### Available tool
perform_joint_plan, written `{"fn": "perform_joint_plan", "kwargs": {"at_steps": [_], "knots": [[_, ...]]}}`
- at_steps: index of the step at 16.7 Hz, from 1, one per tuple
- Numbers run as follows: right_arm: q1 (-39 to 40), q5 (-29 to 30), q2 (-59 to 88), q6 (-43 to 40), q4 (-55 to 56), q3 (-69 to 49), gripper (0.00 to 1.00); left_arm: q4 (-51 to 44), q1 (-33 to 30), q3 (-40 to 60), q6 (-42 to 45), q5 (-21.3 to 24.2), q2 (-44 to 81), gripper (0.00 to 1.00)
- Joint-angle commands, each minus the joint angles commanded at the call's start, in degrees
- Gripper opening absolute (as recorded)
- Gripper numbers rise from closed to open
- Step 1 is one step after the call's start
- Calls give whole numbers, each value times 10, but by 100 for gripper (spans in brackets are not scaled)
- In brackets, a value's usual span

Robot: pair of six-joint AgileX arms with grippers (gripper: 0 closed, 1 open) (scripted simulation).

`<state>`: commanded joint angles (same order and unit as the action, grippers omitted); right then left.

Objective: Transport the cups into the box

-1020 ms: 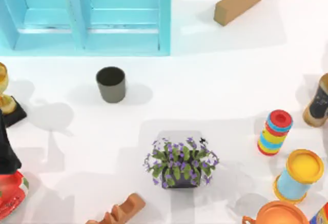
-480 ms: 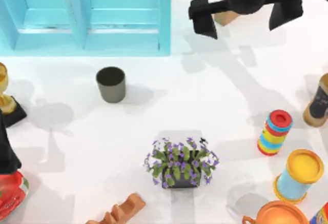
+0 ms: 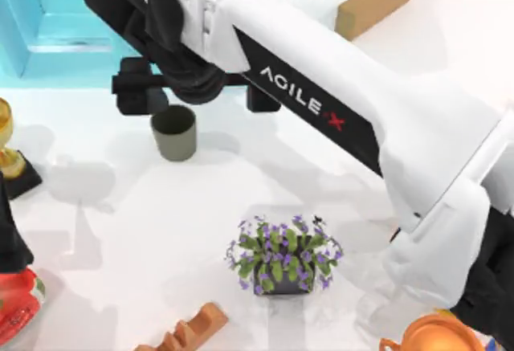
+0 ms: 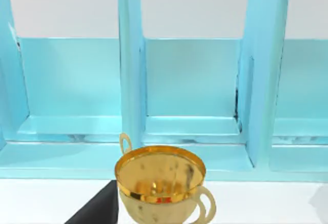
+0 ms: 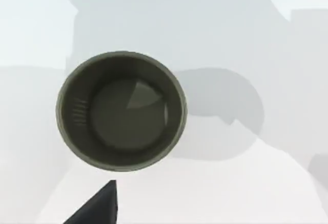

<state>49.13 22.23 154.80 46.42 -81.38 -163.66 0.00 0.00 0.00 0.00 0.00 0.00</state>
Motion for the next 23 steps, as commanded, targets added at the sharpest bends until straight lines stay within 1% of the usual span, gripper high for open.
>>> {"fn": "perform_joint_plan", "kwargs": {"at_steps": [3,8,16,21,23], "knots": [[18,7,23,22,6,-29,100,0,0,0,0,0,0,100],[15,5,24,21,7,-27,100,0,0,0,0,0,0,100],[-20,-4,114,-15,112,-26,100,0,0,0,0,0,0,100],[-21,-4,124,-17,124,-27,100,0,0,0,0,0,0,100],[-21,-4,124,-17,124,-27,85,0,0,0,0,0,0,100]]}}
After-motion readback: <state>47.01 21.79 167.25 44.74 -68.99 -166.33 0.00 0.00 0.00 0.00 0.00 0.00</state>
